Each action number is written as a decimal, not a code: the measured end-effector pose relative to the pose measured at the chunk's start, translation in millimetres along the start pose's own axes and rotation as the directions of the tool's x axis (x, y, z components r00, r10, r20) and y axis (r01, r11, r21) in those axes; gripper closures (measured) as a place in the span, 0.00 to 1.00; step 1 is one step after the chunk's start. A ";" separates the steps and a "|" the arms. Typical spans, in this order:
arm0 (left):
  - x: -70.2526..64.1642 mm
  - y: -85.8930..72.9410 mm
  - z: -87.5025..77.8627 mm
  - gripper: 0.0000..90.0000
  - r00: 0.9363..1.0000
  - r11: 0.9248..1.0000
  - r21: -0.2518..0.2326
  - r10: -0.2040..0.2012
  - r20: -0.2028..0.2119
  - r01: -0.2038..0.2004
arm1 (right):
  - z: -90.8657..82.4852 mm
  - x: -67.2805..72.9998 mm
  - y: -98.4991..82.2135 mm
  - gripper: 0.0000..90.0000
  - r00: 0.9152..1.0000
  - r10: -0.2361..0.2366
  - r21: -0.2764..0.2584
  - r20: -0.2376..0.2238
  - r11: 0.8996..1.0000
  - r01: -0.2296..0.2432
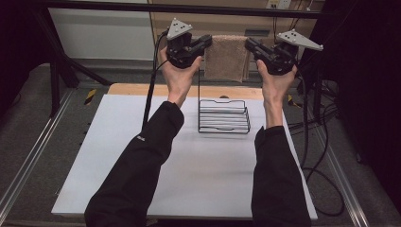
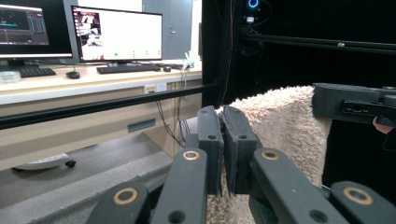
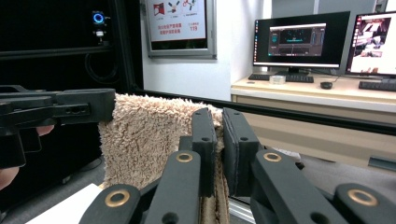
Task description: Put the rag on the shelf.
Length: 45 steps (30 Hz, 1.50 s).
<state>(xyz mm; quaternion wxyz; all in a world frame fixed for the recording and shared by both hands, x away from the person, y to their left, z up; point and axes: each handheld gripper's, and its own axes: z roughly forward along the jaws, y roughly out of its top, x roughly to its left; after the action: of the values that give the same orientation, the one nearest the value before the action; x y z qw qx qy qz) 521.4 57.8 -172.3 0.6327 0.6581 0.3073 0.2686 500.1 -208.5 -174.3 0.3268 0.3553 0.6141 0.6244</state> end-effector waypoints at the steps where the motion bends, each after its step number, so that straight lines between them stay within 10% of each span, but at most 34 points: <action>1: 0.3 -3.3 2.8 0.96 1.000 1.000 0.002 0.008 -0.006 -0.008 | 2.1 -2.3 -2.3 0.94 1.000 -0.001 0.006 0.003 1.000 0.001; 45: -11.9 -52.4 -13.7 0.96 0.994 0.993 0.103 0.040 0.099 -0.051 | -22.8 -4.2 -52.5 0.93 0.998 -0.014 0.106 -0.054 0.994 0.020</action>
<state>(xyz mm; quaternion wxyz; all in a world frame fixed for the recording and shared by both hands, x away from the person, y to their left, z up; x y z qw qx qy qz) 499.8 58.7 -223.4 0.6048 0.7097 0.2750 0.2343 481.6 -222.6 -226.8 0.2964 0.3502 0.6579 0.5973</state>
